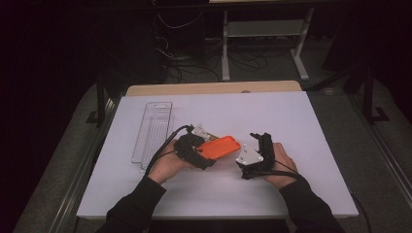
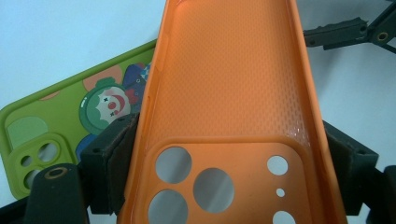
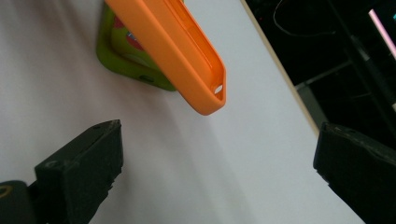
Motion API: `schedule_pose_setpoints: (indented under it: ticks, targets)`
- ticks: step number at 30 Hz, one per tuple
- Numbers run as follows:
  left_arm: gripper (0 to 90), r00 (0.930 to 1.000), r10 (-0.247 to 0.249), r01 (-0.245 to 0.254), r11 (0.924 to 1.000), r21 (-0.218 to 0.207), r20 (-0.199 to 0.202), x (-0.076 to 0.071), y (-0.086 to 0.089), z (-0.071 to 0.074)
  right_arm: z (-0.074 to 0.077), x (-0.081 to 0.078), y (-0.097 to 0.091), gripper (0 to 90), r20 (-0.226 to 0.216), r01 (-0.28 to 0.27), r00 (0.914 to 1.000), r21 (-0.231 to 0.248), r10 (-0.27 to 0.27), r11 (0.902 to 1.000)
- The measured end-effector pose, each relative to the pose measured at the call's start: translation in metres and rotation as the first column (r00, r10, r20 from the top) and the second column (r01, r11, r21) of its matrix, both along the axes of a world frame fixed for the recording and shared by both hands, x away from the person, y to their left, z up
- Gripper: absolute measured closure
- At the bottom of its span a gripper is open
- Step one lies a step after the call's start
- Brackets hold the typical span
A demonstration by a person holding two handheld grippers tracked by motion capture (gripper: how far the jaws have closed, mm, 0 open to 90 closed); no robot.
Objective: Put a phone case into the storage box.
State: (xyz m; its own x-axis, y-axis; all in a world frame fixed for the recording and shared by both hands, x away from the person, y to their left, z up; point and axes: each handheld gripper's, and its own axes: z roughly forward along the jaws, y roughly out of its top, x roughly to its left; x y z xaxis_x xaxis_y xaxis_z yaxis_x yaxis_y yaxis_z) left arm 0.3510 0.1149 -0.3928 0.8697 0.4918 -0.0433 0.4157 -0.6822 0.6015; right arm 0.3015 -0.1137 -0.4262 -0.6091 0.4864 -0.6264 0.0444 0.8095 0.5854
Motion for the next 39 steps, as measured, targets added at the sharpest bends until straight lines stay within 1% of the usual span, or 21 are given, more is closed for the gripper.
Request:
schedule_pose_setpoints:
  ticks: [4, 7, 8, 10, 11, 12, 14, 16, 18, 20, 21, 22, 24, 25, 28, 31, 32, 33, 35, 37, 39]
  targets:
    - [18.3, 0.9999, 0.01, -0.01, 0.9999, -0.014, -0.005, 0.0, -0.001, -0.001, 0.001, -0.002, 0.001, 0.8, 0.043, -0.017, 0.9989, -0.052, 0.019, 0.9985]
    - [18.3, 1.0, 0.005, -0.005, 0.9999, -0.009, -0.004, 0.0, -0.001, -0.001, 0.001, -0.004, 0.003, 0.9, 0.078, -0.033, 0.9961, -0.089, 0.04, 0.9955]
    - [18.3, 1.0, -0.004, 0.004, 1.0, 0.008, -0.006, 0.0, 0.0, 0.0, 0.001, -0.005, 0.004, 0.8, 0.086, -0.036, 0.9953, -0.098, 0.045, 0.9945]
    - [18.3, 0.9999, -0.009, 0.009, 0.9999, 0.014, -0.006, 0.0, 0.0, 0.0, 0.0, -0.005, 0.005, 0.9, 0.106, -0.047, 0.9925, -0.127, 0.06, 0.9908]
    - [18.3, 0.9999, 0.01, -0.01, 0.9999, -0.007, -0.013, -0.001, -0.001, -0.001, 0.0, -0.005, 0.006, 0.9, 0.11, -0.057, 0.9913, -0.14, 0.073, 0.9885]
    - [18.3, 0.9999, 0.01, -0.01, 0.9999, -0.007, -0.013, -0.001, -0.001, -0.001, 0.0, -0.005, 0.006, 0.9, 0.11, -0.057, 0.9913, -0.14, 0.073, 0.9885]
    - [18.3, 0.9999, 0.009, -0.009, 1.0, -0.003, -0.012, -0.001, -0.001, -0.002, 0.0, -0.006, 0.008, 2.6, 0.142, -0.064, 0.9857, -0.186, 0.091, 0.9805]
    - [18.3, 0.9998, 0.012, -0.012, 0.9999, -0.005, -0.013, -0.001, -0.001, -0.002, 0.001, -0.008, 0.01, 5.1, 0.16, -0.071, 0.9818, -0.196, 0.103, 0.9781]
    - [18.3, 1.0, -0.007, 0.008, 0.9998, 0.02, -0.007, 0.0, 0.0, -0.001, 0.001, -0.009, 0.012, 6.4, 0.172, -0.08, 0.9778, -0.213, 0.119, 0.9736]
    - [18.3, 1.0, -0.002, 0.002, 0.9999, 0.011, -0.009, 0.0, -0.001, -0.001, 0.001, -0.011, 0.017, 8.8, 0.185, -0.08, 0.975, -0.222, 0.123, 0.9718]
    - [18.3, 0.9998, 0.015, -0.015, 0.9999, -0.007, -0.016, -0.001, -0.002, -0.002, 0.0, -0.01, 0.018, 9.7, 0.199, -0.086, 0.9703, -0.248, 0.138, 0.9648]
    - [18.3, 0.9998, 0.013, -0.013, 0.9999, -0.006, -0.017, -0.001, -0.002, -0.002, 0.0, -0.011, 0.02, 10.4, 0.201, -0.086, 0.9698, -0.246, 0.138, 0.9655]
    - [18.3, 0.9998, -0.013, 0.013, 0.9996, 0.025, -0.016, 0.0, -0.001, -0.001, -0.001, -0.01, 0.023, 12.6, 0.208, -0.098, 0.9655, -0.265, 0.156, 0.9593]
    - [18.3, 0.9998, -0.013, 0.014, 0.9996, 0.025, -0.017, 0.0, -0.001, 0.0, -0.002, -0.011, 0.024, 13.1, 0.205, -0.096, 0.9667, -0.264, 0.153, 0.9597]
    - [18.3, 0.9998, -0.014, 0.014, 0.9996, 0.023, -0.017, 0.0, -0.001, -0.001, -0.003, -0.011, 0.028, 15.4, 0.21, -0.106, 0.963, -0.283, 0.169, 0.9532]
    - [18.3, 0.9997, -0.018, 0.018, 0.9996, 0.023, -0.017, 0.0, -0.001, -0.001, -0.005, -0.012, 0.034, 25.3, 0.229, -0.121, 0.954, -0.298, 0.194, 0.9468]
    - [18.3, 0.9997, -0.018, 0.018, 0.9996, 0.023, -0.017, 0.0, -0.001, -0.001, -0.005, -0.012, 0.034, 25.3, 0.229, -0.121, 0.954, -0.298, 0.194, 0.9468]
    - [18.3, 0.9997, -0.019, 0.019, 0.9995, 0.023, -0.017, 0.0, -0.001, -0.001, -0.006, -0.013, 0.037, 30.3, 0.234, -0.128, 0.9503, -0.306, 0.205, 0.9434]
    - [18.3, 0.9996, -0.021, 0.022, 0.9994, 0.026, -0.017, 0.0, -0.001, -0.001, -0.007, -0.014, 0.038, 32.8, 0.232, -0.13, 0.9508, -0.305, 0.206, 0.9434]
    - [18.3, 0.9996, -0.022, 0.022, 0.9994, 0.025, -0.018, 0.0, -0.001, -0.001, -0.009, -0.014, 0.041, 39.8, 0.225, -0.139, 0.9498, -0.319, 0.217, 0.9376]
    - [18.3, 0.9996, -0.024, 0.025, 0.9994, 0.026, -0.017, 0.0, -0.001, -0.001, -0.01, -0.014, 0.042, 41.5, 0.225, -0.138, 0.9496, -0.324, 0.218, 0.9358]
